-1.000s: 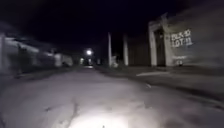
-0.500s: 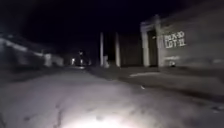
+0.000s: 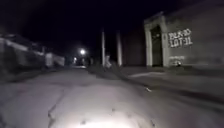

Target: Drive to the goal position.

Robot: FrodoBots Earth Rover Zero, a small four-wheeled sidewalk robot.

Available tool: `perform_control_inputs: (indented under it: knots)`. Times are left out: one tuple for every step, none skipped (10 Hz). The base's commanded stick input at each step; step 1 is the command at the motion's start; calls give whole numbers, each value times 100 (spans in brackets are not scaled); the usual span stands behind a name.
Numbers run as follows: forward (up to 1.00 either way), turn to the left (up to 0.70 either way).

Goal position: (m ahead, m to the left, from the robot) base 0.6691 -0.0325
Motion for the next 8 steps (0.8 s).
perform_control_inputs:
  knots:
    - [50, 0]
    - [50, 0]
    - [50, 0]
    - [50, 0]
    - [50, 0]
    - [50, 0]
    - [50, 0]
    - [50, 0]
